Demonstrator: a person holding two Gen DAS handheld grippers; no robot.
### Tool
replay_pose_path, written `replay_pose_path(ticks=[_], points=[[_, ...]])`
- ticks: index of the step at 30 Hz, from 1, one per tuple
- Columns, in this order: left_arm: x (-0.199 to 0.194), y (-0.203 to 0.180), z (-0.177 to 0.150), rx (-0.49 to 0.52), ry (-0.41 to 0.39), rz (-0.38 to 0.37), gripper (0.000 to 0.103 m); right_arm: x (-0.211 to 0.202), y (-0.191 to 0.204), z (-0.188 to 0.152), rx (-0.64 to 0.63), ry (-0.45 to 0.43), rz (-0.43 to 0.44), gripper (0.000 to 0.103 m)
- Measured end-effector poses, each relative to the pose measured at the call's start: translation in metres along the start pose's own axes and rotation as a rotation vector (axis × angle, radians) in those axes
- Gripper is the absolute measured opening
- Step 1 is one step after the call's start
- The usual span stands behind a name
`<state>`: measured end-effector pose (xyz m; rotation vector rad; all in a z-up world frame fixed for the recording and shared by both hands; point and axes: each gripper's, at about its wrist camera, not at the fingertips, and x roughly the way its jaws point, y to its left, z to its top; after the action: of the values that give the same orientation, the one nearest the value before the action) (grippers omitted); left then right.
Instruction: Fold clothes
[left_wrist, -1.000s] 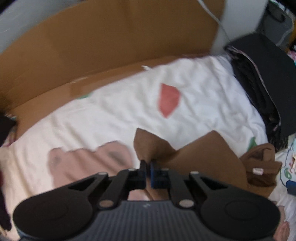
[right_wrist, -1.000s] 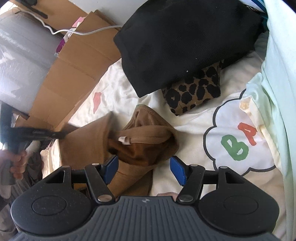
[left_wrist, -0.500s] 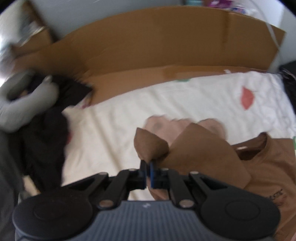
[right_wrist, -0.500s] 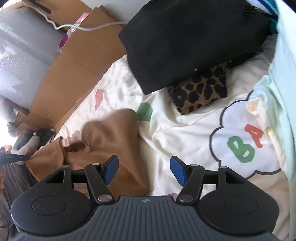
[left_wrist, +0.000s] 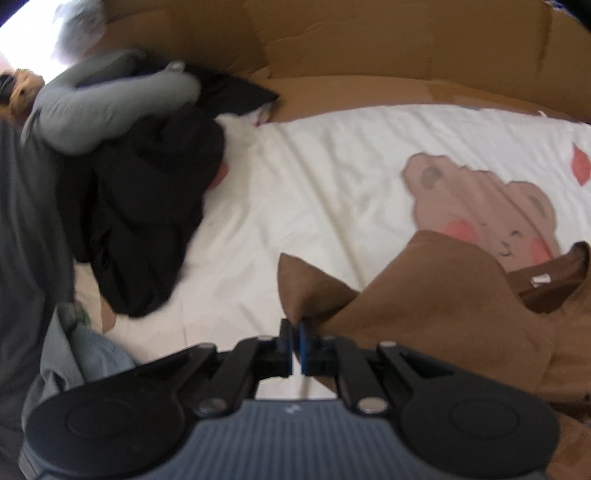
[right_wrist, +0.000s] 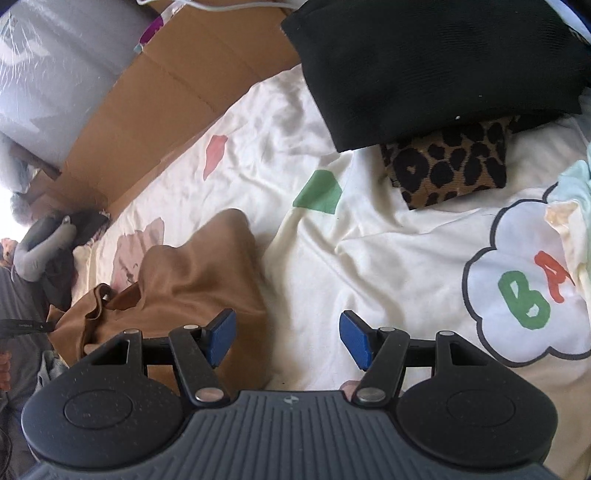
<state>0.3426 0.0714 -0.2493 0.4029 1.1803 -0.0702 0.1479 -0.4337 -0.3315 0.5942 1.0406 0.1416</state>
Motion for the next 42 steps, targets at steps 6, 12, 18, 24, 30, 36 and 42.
replay_pose_path(ticks=[6, 12, 18, 24, 30, 36, 42], points=[[0.026, 0.027, -0.042, -0.070, 0.042, 0.012, 0.003, 0.013, 0.017, 0.010, -0.067, 0.017, -0.008, 0.068], [0.037, 0.054, -0.087, -0.216, 0.077, 0.001, 0.004, 0.040, 0.039, 0.025, -0.121, 0.018, -0.001, 0.068], [0.033, 0.074, -0.106, -0.263, 0.080, 0.034, 0.001, 0.064, 0.063, 0.043, -0.194, 0.012, -0.010, 0.067], [0.032, 0.097, -0.122, -0.392, 0.074, 0.038, 0.000, 0.100, 0.086, 0.056, -0.312, 0.038, -0.039, 0.062], [0.018, 0.102, -0.092, -0.439, -0.048, -0.017, 0.009, 0.118, 0.087, 0.060, -0.329, 0.050, -0.061, 0.045], [0.027, 0.079, -0.059, -0.454, -0.112, -0.164, 0.047, 0.128, 0.094, 0.058, -0.379, 0.079, -0.046, 0.043], [0.036, 0.010, -0.049, -0.211, -0.109, -0.262, 0.082, 0.136, 0.108, 0.052, -0.481, 0.109, -0.084, 0.019]])
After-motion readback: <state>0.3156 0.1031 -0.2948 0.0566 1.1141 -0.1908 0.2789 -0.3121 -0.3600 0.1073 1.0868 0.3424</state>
